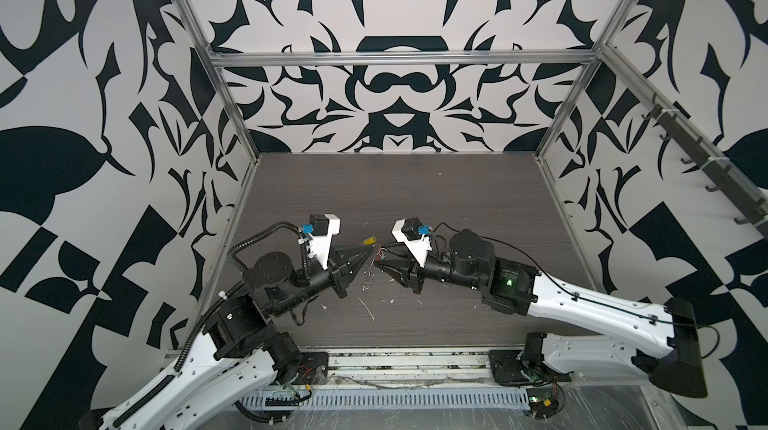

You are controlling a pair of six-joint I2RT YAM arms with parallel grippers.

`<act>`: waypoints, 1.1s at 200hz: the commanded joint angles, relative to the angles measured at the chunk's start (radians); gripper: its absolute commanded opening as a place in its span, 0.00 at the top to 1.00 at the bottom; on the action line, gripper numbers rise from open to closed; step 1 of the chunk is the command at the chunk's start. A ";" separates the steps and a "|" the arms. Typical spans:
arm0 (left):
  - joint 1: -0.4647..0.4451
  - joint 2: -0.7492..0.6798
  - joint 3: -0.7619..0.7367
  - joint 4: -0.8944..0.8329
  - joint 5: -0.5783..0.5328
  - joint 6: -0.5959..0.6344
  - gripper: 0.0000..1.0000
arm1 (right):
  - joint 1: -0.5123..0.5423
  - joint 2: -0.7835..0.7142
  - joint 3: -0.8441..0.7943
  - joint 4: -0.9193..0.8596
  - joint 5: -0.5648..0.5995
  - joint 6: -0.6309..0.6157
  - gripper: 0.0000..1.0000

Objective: Remove the keys from the keyring

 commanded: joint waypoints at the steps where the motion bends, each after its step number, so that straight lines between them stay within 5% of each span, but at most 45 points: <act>1: 0.002 -0.014 -0.009 0.032 -0.010 -0.007 1.00 | 0.002 -0.031 0.039 0.004 0.037 -0.016 0.59; 102: 0.001 -0.021 -0.008 0.015 -0.016 -0.001 1.00 | 0.009 -0.062 0.042 -0.035 0.037 -0.023 0.78; 136: 0.001 -0.024 -0.014 0.023 -0.032 -0.003 1.00 | 0.027 -0.048 0.060 -0.057 0.032 -0.043 1.00; 220: 0.002 -0.037 -0.067 0.111 -0.078 -0.026 1.00 | 0.101 0.034 0.124 -0.073 -0.015 -0.114 1.00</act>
